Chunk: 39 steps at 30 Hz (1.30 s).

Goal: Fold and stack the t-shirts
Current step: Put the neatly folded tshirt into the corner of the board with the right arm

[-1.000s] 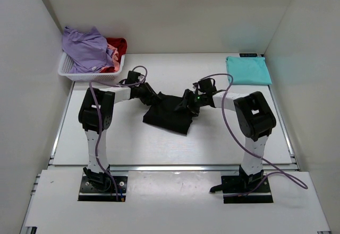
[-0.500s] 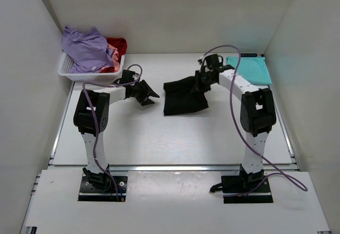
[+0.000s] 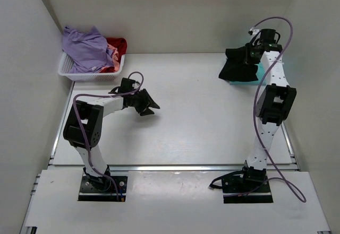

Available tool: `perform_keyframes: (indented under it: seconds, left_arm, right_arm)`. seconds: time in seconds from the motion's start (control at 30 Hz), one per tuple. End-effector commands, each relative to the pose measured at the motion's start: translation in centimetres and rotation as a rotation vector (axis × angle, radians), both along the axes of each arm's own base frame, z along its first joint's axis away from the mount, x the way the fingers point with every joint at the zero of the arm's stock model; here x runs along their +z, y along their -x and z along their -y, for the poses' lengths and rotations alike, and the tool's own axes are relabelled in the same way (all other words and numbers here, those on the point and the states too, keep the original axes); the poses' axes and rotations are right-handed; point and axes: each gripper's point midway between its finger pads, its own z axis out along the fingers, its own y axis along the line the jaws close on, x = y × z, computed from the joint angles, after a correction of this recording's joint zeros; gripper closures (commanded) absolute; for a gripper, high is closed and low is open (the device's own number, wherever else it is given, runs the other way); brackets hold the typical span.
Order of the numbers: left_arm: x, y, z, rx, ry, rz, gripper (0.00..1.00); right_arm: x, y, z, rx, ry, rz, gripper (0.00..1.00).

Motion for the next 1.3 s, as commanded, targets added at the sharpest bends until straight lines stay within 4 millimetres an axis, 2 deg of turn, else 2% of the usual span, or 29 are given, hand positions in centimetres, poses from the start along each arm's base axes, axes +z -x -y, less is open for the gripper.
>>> perform_keyframes:
  seconds: [0.0,0.1,0.13,0.17,0.27,0.37,0.4,0.57,0.63,0.67,0.83,0.93,1.0,1.03,1.07,1.1,1.13,1.2,1.23,1.27]
  left_arm:
    - [0.9,1.3,0.8,-0.052,0.004,0.035,0.44]
    - [0.9,2.0,1.2,-0.083,-0.007,0.024,0.44]
    - [1.0,1.7,0.9,-0.073,-0.013,0.034,0.44]
    - [0.8,1.9,0.8,-0.077,-0.024,0.031,0.44]
    - [0.8,1.9,0.8,-0.086,-0.035,0.034,0.44]
    - [0.8,2.4,1.0,-0.099,-0.046,0.03,0.44]
    - [0.9,2.6,1.1,-0.102,-0.04,0.03,0.43]
    - [0.0,4.0,1.4,-0.119,-0.049,0.008,0.44]
    - [-0.2,4.0,1.3,-0.116,-0.053,0.005,0.44]
    - [-0.3,4.3,1.4,-0.123,-0.054,0.004,0.43]
    - [-0.4,4.6,1.3,-0.127,-0.063,-0.004,0.43]
    - [-0.5,4.8,1.5,-0.134,-0.067,-0.01,0.43]
    - [-0.3,4.5,1.5,-0.136,-0.067,0.003,0.43]
    - [-0.2,4.5,1.6,-0.137,-0.065,0.001,0.43]
    - [-0.3,4.5,1.6,-0.137,-0.064,-0.001,0.42]
    - [-0.1,4.4,1.7,-0.138,-0.065,0.003,0.42]
    - [-0.2,4.5,1.6,-0.137,-0.068,0.002,0.41]
    - [0.1,4.3,1.7,-0.144,-0.082,0.016,0.27]
    - [0.2,4.3,1.7,-0.153,-0.094,0.027,0.09]
    - [0.3,4.2,1.4,-0.146,-0.103,0.032,0.01]
  right_arm:
    - [-1.3,-2.1,3.3,0.039,0.073,0.028,1.0]
    - [-2.3,-3.7,5.0,0.022,0.087,0.047,1.0]
    - [-2.9,-3.9,5.8,0.005,0.092,0.043,1.0]
    - [-2.5,-4.3,6.1,0.0,0.108,0.058,0.99]
    - [-3.9,-5.0,8.0,-0.063,0.181,0.045,1.0]
    - [-3.9,-5.7,9.3,-0.105,0.257,0.068,1.0]
    - [-2.9,-6.2,10.1,-0.121,0.28,0.103,1.0]
    - [-2.3,-7.5,11.8,-0.132,0.411,0.15,1.0]
    - [-1.3,-7.7,12.7,-0.143,0.423,0.182,1.0]
    - [-1.8,-7.7,12.9,-0.144,0.423,0.175,1.0]
    - [-0.8,-8.2,14.0,-0.168,0.491,0.205,1.0]
    - [-1.1,-8.4,14.5,-0.172,0.523,0.211,1.0]
    - [-1.0,-8.5,14.8,-0.185,0.541,0.218,0.9]
    - [-0.9,-8.6,14.9,-0.198,0.546,0.225,0.72]
    - [-0.9,-8.6,15.1,-0.211,0.563,0.224,0.63]
    - [-0.4,-8.6,15.3,-0.229,0.578,0.235,0.5]
    - [-0.3,-8.7,15.0,-0.228,0.587,0.236,0.44]
    - [1.8,-8.4,15.3,-0.276,0.615,0.264,0.37]
    - [1.9,-8.4,14.9,-0.276,0.621,0.263,0.37]
    - [3.8,-8.3,14.7,-0.296,0.621,0.296,0.36]
